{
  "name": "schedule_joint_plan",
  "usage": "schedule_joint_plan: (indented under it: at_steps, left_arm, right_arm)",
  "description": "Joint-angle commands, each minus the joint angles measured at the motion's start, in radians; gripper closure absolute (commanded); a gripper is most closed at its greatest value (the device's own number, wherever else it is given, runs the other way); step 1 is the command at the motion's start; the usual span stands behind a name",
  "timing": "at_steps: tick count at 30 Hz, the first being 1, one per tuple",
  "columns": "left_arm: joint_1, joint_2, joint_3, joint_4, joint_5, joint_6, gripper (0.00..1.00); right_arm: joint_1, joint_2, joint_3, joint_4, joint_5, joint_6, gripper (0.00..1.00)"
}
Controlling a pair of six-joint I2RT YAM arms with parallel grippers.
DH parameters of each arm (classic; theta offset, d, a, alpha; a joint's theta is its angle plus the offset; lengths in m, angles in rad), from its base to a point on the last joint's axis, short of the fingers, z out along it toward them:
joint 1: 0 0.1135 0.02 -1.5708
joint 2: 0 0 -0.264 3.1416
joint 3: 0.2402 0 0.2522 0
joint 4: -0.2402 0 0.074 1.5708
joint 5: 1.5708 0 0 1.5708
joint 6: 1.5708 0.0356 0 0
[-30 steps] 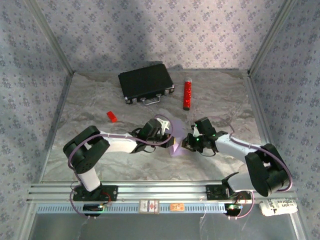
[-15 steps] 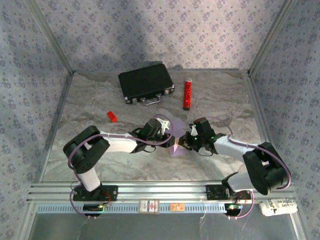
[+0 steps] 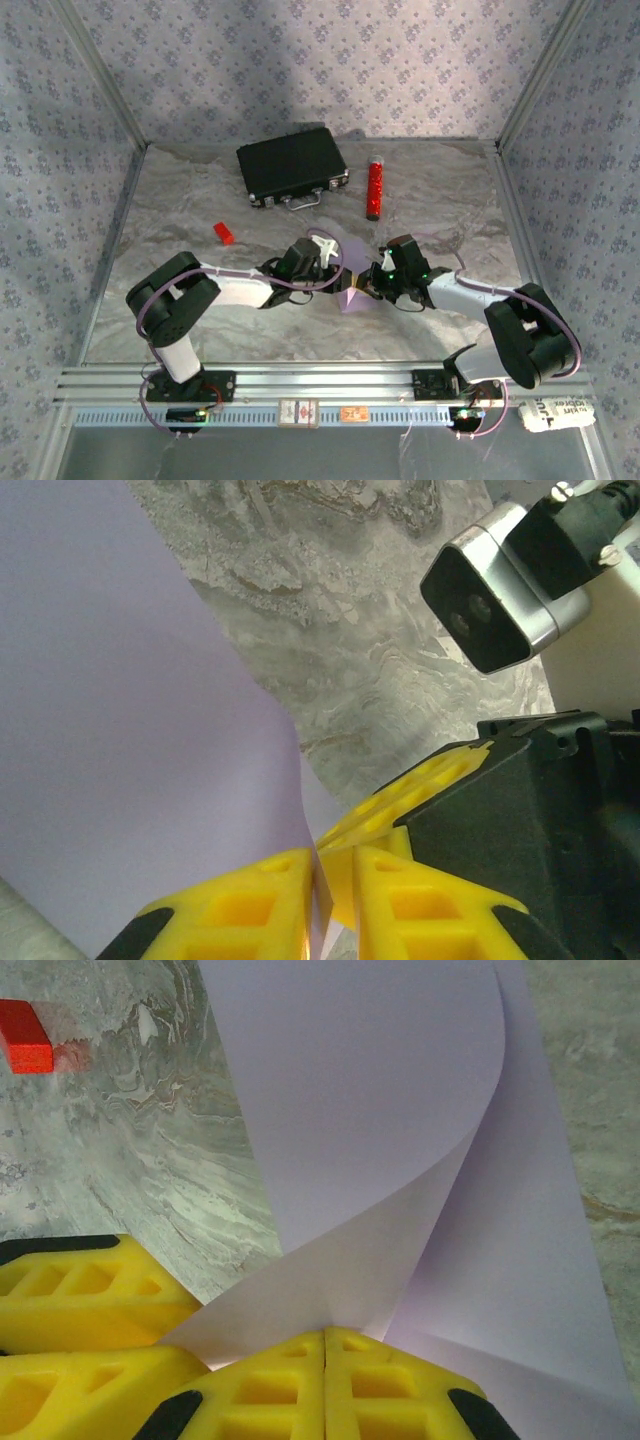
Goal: Fold a paper plane with a square sheet of paper (pick it up from the middle)
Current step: Fold the triangle a second time at the center of the table.
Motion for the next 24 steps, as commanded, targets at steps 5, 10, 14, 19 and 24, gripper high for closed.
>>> schedule_joint_plan:
  at_steps: [5,10,14,19,24]
  left_arm:
    - [0.001,0.013,-0.022,0.035,0.009,-0.014,0.82]
    - [0.001,0.017,-0.018,0.034,0.005,-0.010,0.83]
    - [0.001,0.015,-0.017,0.034,-0.004,-0.009,0.88]
    - [0.001,0.013,-0.019,0.025,-0.011,-0.001,0.95]
    - [0.001,0.011,-0.018,0.001,-0.016,0.021,0.99]
  right_arm:
    - [-0.003,0.010,-0.017,0.016,-0.002,0.022,0.93]
    - [-0.004,0.009,-0.018,0.022,-0.007,0.023,0.93]
    - [-0.005,0.008,-0.021,0.022,-0.008,0.023,0.93]
    - [-0.006,0.006,-0.024,0.025,-0.006,0.024,0.93]
    - [-0.008,-0.004,-0.026,0.006,0.003,0.022,0.92]
